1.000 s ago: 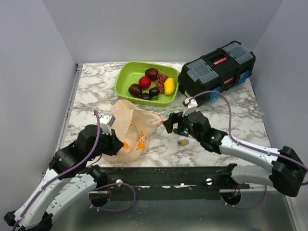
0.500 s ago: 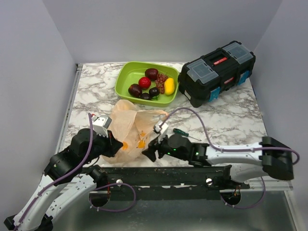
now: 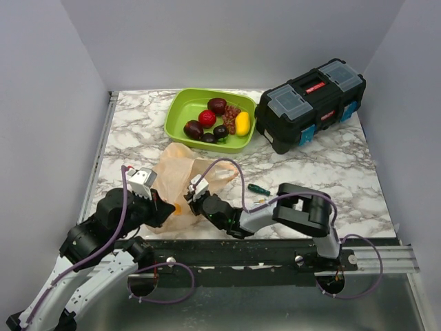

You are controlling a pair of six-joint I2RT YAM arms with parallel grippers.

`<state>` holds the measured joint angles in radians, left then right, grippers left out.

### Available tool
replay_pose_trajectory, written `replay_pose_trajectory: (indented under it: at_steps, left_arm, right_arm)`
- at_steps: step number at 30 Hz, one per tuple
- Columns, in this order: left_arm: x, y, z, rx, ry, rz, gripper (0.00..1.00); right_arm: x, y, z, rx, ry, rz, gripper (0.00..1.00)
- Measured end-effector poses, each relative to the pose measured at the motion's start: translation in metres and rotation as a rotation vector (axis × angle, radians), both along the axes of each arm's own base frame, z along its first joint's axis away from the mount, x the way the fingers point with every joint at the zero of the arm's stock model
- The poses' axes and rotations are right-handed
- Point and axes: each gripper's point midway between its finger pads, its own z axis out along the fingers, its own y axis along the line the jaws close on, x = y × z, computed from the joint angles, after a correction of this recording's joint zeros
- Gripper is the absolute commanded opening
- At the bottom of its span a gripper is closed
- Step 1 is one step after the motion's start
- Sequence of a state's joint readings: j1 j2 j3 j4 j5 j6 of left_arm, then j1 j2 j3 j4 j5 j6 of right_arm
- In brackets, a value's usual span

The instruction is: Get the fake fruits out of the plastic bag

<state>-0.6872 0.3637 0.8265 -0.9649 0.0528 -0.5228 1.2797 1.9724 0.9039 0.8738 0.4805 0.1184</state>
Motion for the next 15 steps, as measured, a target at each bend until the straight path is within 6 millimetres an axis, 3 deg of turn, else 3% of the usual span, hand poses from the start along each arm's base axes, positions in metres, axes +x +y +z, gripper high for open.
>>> replay_pose_trajectory:
  at_steps: [2,5,15]
  left_arm:
    - [-0.001,0.001,0.002,-0.011,-0.013,0.000,0.00]
    - [-0.002,0.001,0.004,-0.015,-0.019,0.001,0.00]
    - [-0.001,0.001,0.004,-0.018,-0.022,0.000,0.00]
  right_arm:
    - [0.005,0.004,-0.014,0.000,-0.009,-0.007,0.26]
    - [0.020,0.016,-0.018,0.028,-0.037,-0.027,0.28]
    - [0.078,0.046,0.017,0.181,-0.105,-0.100,0.30]
